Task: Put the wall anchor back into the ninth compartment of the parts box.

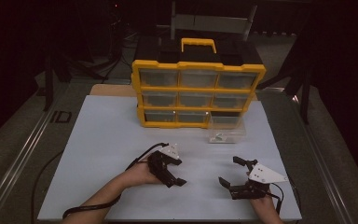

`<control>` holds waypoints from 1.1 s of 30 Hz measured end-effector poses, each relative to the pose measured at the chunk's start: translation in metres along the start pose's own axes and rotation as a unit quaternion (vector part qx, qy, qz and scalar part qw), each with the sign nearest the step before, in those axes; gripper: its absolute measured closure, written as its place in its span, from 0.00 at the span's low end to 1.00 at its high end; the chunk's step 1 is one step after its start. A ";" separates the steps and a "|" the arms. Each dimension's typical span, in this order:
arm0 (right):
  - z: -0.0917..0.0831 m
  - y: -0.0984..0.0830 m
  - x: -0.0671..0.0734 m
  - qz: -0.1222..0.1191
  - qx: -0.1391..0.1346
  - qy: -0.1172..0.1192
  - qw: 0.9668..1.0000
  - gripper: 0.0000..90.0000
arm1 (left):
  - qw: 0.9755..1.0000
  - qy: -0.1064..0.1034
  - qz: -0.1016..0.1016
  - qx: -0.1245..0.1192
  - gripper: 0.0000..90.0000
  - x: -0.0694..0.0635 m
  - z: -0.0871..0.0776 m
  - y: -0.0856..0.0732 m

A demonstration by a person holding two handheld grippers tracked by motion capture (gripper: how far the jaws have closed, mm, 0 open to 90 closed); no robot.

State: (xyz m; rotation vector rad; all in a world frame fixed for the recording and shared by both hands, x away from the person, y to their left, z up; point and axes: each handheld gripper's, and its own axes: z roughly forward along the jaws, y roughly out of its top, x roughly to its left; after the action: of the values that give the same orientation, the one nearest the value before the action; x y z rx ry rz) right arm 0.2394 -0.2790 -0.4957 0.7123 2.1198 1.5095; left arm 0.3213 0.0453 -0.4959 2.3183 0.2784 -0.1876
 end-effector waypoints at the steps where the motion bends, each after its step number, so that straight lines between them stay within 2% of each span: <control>1: 0.000 0.000 0.000 0.000 0.000 0.000 1.000 0.10 | 1.000 0.000 0.000 0.000 0.25 0.000 0.000 0.000; 2: 0.000 0.000 0.000 0.000 0.001 0.000 1.000 0.10 | 1.000 0.002 0.006 0.006 0.26 -0.001 0.002 -0.002; 6: 0.000 0.000 0.000 0.000 0.000 0.000 1.000 0.10 | 1.000 0.002 0.014 0.012 0.42 -0.002 0.006 -0.006; 12: 0.000 0.000 0.000 0.002 -0.002 0.001 1.000 0.10 | 0.999 0.012 0.026 0.028 0.51 -0.004 0.013 -0.009; 13: 0.000 0.000 0.000 0.003 -0.003 0.001 1.000 0.10 | 0.999 0.013 0.030 0.032 0.59 -0.004 0.015 -0.009; 15: 0.000 0.000 0.000 0.003 -0.003 0.001 1.000 0.10 | 0.999 0.013 0.033 0.037 0.62 -0.005 0.016 -0.009; 16: -0.001 0.000 0.000 0.003 -0.003 0.001 1.000 0.10 | 0.998 0.016 0.042 0.045 0.66 -0.006 0.017 -0.009; 17: -0.001 0.000 -0.001 0.002 -0.002 0.001 1.000 0.10 | 0.998 0.015 0.042 0.046 0.71 -0.006 0.019 -0.009; 22: 0.000 0.000 -0.001 0.001 -0.002 0.001 1.000 0.10 | 0.997 0.023 0.046 0.051 0.82 -0.006 0.018 -0.008; 26: 0.000 0.000 0.000 0.001 -0.002 0.001 1.000 0.10 | 0.997 0.029 0.043 0.065 0.92 -0.006 0.019 -0.005; 30: 0.000 0.000 0.000 0.002 -0.002 0.001 1.000 0.10 | 0.996 0.022 0.049 0.077 0.94 -0.004 0.019 -0.001; 33: 0.000 0.000 0.000 0.003 -0.002 0.002 1.000 0.10 | 0.996 0.012 0.045 0.082 0.94 -0.001 0.019 0.000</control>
State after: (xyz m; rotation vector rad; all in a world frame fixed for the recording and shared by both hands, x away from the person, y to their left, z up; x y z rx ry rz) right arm 0.2393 -0.2793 -0.4956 0.7143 2.1177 1.5193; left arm 0.3191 0.0310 -0.5084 2.4911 0.1768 -0.1424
